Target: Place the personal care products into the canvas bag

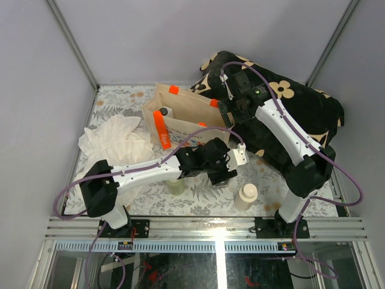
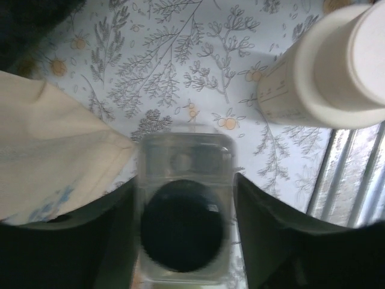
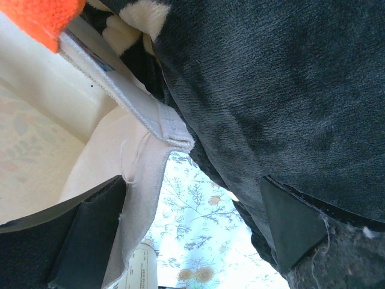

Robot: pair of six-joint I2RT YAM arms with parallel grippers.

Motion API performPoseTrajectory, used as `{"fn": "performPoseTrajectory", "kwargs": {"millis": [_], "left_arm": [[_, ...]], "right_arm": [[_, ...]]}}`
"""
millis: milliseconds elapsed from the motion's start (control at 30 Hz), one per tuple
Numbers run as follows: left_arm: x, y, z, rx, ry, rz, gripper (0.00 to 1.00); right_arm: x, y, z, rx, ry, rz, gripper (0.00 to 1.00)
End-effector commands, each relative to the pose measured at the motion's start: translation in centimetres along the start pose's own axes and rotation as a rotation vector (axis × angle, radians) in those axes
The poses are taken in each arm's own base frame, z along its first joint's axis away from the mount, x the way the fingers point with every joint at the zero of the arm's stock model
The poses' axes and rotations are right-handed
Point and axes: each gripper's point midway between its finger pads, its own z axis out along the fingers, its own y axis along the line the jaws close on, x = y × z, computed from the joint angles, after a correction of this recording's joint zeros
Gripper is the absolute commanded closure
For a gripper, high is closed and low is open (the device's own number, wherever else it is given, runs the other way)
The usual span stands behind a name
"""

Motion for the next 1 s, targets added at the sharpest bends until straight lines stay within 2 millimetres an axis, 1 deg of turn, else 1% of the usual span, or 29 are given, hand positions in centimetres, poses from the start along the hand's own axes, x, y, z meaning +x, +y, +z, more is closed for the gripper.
{"fn": "performPoseTrajectory", "kwargs": {"millis": [0, 133, 167, 233, 267, 333, 433, 467, 533, 633, 733, 867, 967], "left_arm": [[0.5, 0.0, 0.4, -0.010, 0.027, 0.009, 0.57], [0.7, 0.6, 0.6, -0.034, 0.053, -0.017, 0.98], [0.4, 0.6, 0.5, -0.036, 0.052, -0.031, 1.00], [-0.3, 0.7, 0.1, -0.037, 0.041, -0.060, 1.00], [-0.9, 0.6, -0.3, -0.033, 0.028, -0.072, 1.00], [-2.6, 0.4, -1.8, -0.021, -0.015, -0.096, 1.00], [-5.9, 0.4, -5.7, -0.019, -0.111, -0.143, 1.00], [-7.3, 0.6, -7.8, -0.025, -0.162, -0.159, 1.00], [-8.6, 1.2, -11.0, -0.037, -0.226, -0.208, 1.00], [-9.9, 2.7, -15.5, -0.073, -0.302, -0.273, 1.00], [-11.4, 4.1, -19.4, -0.122, -0.368, -0.296, 1.00], [-13.3, 6.3, -24.1, -0.224, -0.448, -0.298, 1.00], [-14.0, 8.0, -27.2, -0.307, -0.499, -0.299, 1.00]], "right_arm": [[0.1, -0.9, -1.1, 0.029, -0.006, -0.030, 0.01], [0.1, -1.0, -1.1, 0.031, -0.010, -0.028, 0.01], [0.2, -0.9, -1.0, 0.031, -0.009, -0.028, 0.01], [0.2, -0.9, -1.0, 0.030, -0.011, -0.029, 0.01], [0.2, -0.9, -0.9, 0.030, -0.010, -0.029, 0.00], [0.3, -0.9, -0.9, 0.031, -0.005, -0.031, 0.00], [0.4, -0.9, -0.9, 0.032, -0.004, -0.029, 0.01], [0.4, -1.0, -1.0, 0.035, -0.004, -0.029, 0.01], [0.4, -1.1, -1.1, 0.039, -0.010, -0.027, 0.01], [0.3, -1.0, -1.0, 0.034, -0.011, -0.025, 0.01], [0.3, -0.8, -0.8, 0.029, -0.005, -0.027, 0.01], [0.3, -0.6, -0.7, 0.016, -0.002, -0.031, 0.00], [0.2, -0.6, -0.8, 0.014, -0.006, -0.033, 0.00]]}}
